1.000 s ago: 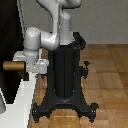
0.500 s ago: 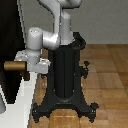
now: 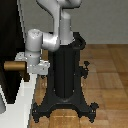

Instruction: Open the door by pressing down and pulling on the handle.

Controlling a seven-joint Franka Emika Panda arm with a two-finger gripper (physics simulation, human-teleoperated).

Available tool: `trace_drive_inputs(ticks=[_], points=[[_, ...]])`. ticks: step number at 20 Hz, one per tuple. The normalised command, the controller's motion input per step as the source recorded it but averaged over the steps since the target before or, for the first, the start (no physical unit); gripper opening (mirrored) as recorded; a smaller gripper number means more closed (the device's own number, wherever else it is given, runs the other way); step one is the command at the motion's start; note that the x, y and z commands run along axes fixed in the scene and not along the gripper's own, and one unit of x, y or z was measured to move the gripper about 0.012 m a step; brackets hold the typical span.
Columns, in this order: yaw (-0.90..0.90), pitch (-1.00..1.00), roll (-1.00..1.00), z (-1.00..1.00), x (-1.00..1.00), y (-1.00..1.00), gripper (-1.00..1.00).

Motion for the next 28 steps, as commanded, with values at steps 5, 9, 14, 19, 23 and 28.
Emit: trace_drive_inputs(ticks=[5, 9, 14, 19, 23, 28], points=[[0.0, 0.0, 0.0, 0.0, 0.0, 0.0, 1.0], [0.0, 0.0, 0.0, 0.0, 0.0, 0.75, 1.0], [0.0, 0.0, 0.0, 0.0, 0.0, 0.2, 1.0], [0.0, 0.0, 0.0, -0.3, 0.0, 0.4, 1.0], [0.0, 0.0, 0.0, -0.5, 0.0, 0.25, 1.0], [0.0, 0.0, 0.0, 0.0, 0.0, 0.4, 1.0]])
